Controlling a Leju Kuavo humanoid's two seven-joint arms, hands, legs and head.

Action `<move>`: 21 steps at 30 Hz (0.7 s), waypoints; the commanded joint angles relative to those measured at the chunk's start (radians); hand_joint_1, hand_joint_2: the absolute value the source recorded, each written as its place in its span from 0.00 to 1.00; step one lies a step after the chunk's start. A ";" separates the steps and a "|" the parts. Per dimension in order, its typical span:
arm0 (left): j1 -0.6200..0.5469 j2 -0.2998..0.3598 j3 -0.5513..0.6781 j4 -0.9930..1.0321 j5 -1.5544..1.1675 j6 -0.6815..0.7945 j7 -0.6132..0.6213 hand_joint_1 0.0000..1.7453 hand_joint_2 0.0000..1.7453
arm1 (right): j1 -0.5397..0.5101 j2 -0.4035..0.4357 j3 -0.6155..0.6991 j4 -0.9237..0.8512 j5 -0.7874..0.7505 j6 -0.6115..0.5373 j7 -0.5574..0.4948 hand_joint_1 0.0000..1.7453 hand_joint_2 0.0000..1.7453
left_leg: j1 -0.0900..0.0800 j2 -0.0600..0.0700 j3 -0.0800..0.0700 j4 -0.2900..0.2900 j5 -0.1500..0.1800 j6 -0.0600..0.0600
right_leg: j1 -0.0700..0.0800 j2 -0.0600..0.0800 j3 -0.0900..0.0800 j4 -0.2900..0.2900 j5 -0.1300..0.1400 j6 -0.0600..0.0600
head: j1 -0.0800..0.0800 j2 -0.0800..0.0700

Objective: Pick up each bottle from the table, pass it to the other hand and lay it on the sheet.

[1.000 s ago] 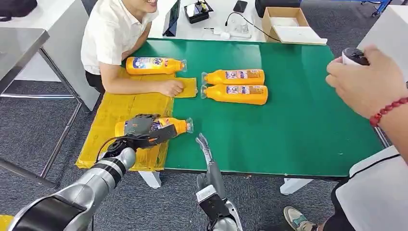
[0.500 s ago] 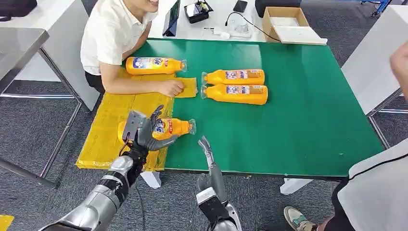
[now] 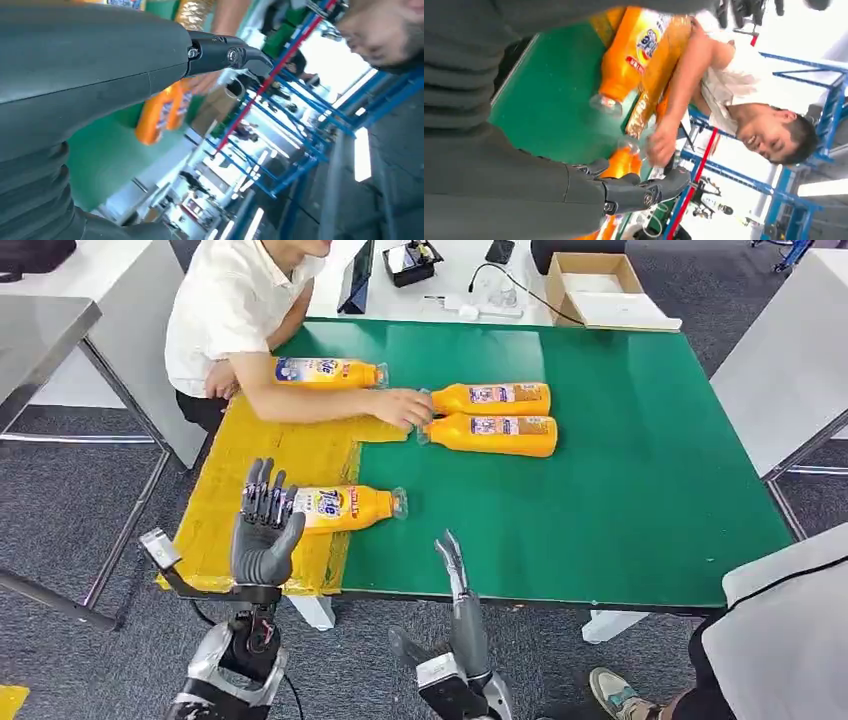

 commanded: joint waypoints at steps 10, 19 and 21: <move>0.110 0.069 -0.148 -0.092 -0.477 0.164 -0.198 0.00 1.00 | -0.056 -0.252 -0.396 0.080 0.531 0.036 0.225 0.00 1.00 | -0.002 -0.003 0.004 -0.002 0.001 0.000 | -0.001 -0.003 0.005 -0.002 0.000 0.000 | 0.000 0.000; 0.067 0.042 -0.160 -0.064 -0.300 0.080 -0.079 0.00 1.00 | -0.247 -0.260 -0.474 0.384 0.630 0.051 0.267 0.00 1.00 | -0.003 0.000 0.003 -0.001 0.001 0.001 | -0.003 0.000 0.003 -0.002 0.002 0.001 | -0.001 0.000; 0.058 0.041 -0.160 -0.040 -0.306 0.110 -0.054 0.00 1.00 | -0.273 -0.249 -0.463 0.435 0.650 0.028 0.277 0.00 1.00 | -0.003 0.001 0.004 -0.001 0.001 0.000 | -0.002 0.001 0.004 -0.002 0.002 0.000 | 0.000 0.000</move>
